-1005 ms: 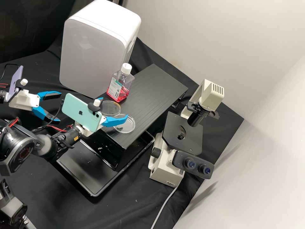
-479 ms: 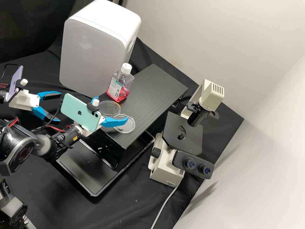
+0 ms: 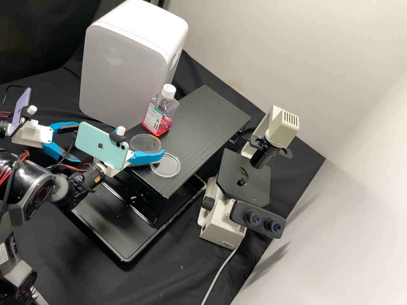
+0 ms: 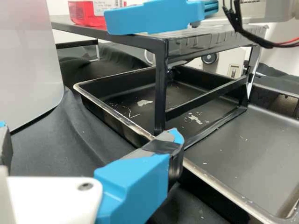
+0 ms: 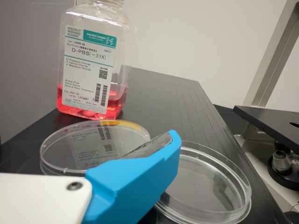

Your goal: Place the lid on the petri dish

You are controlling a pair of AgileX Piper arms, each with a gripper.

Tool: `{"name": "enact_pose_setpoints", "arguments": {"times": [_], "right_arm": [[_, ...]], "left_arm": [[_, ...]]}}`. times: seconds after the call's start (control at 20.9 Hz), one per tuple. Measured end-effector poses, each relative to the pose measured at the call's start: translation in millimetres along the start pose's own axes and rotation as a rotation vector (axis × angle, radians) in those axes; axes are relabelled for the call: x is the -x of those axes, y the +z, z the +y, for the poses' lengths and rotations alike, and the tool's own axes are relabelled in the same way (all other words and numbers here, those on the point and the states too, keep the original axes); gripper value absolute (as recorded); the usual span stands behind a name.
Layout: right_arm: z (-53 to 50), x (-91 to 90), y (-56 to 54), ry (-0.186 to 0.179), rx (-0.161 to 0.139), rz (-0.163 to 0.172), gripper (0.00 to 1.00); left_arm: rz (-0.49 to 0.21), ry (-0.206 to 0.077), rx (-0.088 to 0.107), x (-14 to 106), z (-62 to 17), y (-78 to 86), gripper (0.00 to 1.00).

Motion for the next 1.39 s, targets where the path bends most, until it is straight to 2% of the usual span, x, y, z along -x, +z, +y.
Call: {"name": "enact_pose_setpoints", "arguments": {"times": [0.14,0.62,0.67,1.39], "right_arm": [[-0.3,-2.2,0.4,0.016,-0.003,0.000,1.00],[-0.6,-2.3,0.7,0.015,-0.003,-0.001,1.00],[-0.6,-2.3,0.7,0.015,-0.003,-0.001,0.00],[3.1,-2.5,3.6,0.031,-0.004,-0.010,0.00]], "left_arm": [[0.000,0.000,0.000,0.0,0.0,0.0,1.00],[0.000,0.000,0.000,0.0,0.0,0.0,1.00],[0.000,0.000,0.000,0.0,0.0,0.0,1.00],[0.001,-0.002,0.000,-0.1,-0.6,-0.2,1.00]]}}
